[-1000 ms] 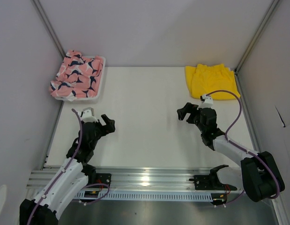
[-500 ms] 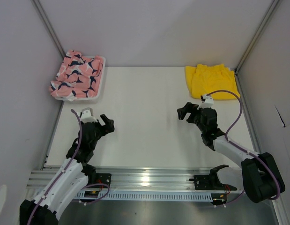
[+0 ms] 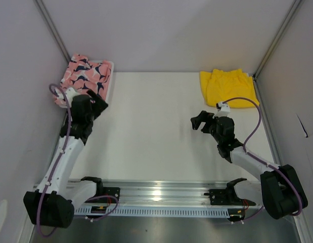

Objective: Fold and stack the shorts

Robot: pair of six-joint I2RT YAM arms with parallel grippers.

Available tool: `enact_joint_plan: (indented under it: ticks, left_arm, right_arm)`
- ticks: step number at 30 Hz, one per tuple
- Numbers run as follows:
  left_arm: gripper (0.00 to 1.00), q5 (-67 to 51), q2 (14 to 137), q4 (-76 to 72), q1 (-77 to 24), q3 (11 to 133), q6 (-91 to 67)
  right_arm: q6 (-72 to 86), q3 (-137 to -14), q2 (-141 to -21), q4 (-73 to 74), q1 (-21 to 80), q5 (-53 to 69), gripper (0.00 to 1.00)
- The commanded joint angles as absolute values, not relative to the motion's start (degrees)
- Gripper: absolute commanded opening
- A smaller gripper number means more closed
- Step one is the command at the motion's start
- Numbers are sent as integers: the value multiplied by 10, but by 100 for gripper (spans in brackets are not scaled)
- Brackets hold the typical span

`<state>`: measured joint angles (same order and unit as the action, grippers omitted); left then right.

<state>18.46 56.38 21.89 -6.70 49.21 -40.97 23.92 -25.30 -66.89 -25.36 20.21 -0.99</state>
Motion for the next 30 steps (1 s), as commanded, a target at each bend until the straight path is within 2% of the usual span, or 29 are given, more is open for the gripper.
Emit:
enact_joint_plan:
  ticks: [1, 6, 13, 30]
  left_arm:
    - [99, 174, 612, 287, -2, 600, -432]
    - [99, 169, 706, 323, 75, 726, -438]
    - [99, 153, 777, 307, 166, 775, -484]
    - [97, 194, 1005, 323, 184, 916, -497]
  right_arm:
    - [232, -254, -661, -285, 206, -9, 99]
    - [233, -254, -661, -284, 207, -8, 99]
    - [236, -254, -660, -286, 206, -7, 99]
    - [236, -257, -657, -278, 206, -10, 99]
